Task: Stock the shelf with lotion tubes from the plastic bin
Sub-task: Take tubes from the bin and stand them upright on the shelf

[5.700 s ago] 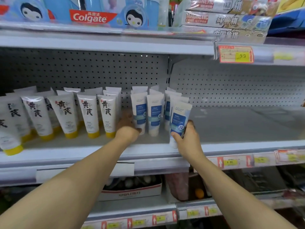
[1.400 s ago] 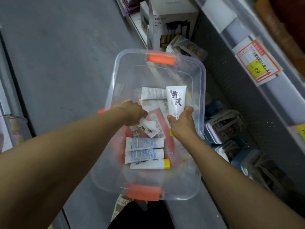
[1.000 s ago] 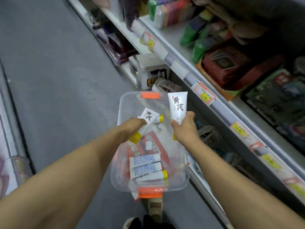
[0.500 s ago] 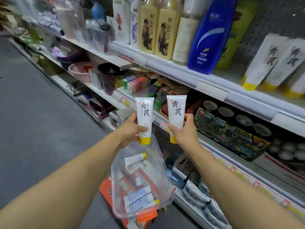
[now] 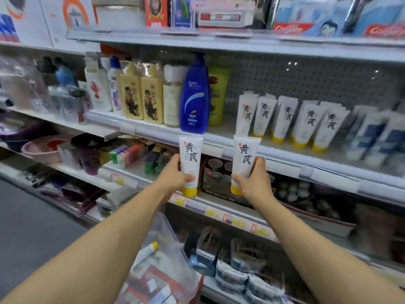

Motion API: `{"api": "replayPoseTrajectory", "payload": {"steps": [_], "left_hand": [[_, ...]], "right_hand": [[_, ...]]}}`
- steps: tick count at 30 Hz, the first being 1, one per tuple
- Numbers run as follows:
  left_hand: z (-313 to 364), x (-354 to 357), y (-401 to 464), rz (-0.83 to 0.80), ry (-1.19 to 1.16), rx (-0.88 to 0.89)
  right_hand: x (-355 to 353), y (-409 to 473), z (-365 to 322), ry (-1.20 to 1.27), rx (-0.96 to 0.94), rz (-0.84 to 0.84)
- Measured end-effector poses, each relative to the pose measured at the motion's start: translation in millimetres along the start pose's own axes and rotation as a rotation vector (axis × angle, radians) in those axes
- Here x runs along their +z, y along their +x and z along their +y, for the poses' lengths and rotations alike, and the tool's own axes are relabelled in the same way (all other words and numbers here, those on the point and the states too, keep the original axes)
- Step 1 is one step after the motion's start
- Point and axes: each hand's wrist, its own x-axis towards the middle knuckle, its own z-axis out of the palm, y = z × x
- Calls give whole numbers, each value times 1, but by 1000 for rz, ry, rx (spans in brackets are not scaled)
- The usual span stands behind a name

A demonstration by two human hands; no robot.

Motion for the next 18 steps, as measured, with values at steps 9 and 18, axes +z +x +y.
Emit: {"api": "replayPoseTrajectory", "payload": {"steps": [9,18], "left_hand": [[65,99,26,-116,29,111],[104,179,83,-32,53,223]], "right_hand": [[-106,38,30,12,73,227],[-151,120,50,97,43,240]]}}
